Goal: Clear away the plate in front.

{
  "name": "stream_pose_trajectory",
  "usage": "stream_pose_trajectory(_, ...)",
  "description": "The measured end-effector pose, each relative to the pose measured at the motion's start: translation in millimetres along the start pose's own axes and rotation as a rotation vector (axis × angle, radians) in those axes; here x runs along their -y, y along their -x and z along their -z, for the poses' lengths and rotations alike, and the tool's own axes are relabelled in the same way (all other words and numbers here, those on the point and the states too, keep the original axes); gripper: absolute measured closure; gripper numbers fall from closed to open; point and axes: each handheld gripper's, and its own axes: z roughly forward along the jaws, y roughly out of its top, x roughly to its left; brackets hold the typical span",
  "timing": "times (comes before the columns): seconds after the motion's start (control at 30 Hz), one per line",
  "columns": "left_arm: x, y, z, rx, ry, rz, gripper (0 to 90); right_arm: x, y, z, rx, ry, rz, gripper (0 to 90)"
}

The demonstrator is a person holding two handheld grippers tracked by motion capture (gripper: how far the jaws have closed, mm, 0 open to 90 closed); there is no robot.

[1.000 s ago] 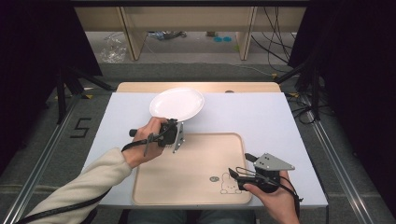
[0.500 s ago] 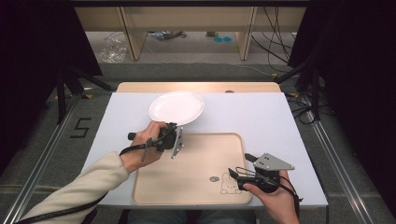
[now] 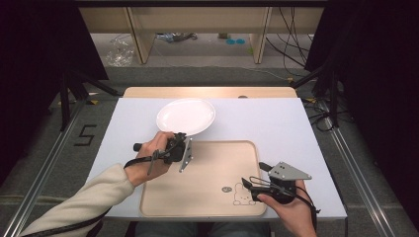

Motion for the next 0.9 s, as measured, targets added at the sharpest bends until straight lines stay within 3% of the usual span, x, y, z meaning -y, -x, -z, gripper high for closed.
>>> stream_pose_trajectory(0.03,0.0,0.3,1.6,-0.003,-0.002,-0.001,87.1,-0.7,0.0,2.0,0.008,-0.02,0.001,22.0)
stream_pose_trajectory(0.13,0.0,0.7,4.9,-0.007,0.001,-0.009,87.1,-0.1,-0.1,-0.2,0.0,0.001,0.0,22.0)
stream_pose_trajectory(0.2,-0.3,1.3,7.0,-0.008,0.002,-0.007,87.2,-0.9,-0.3,2.0,0.008,-0.02,0.002,22.0)
stream_pose_trajectory(0.9,-7.2,12.3,29.0,-0.007,0.024,-0.039,87.1,-1.2,-1.2,1.5,-0.001,-0.015,-0.012,22.0)
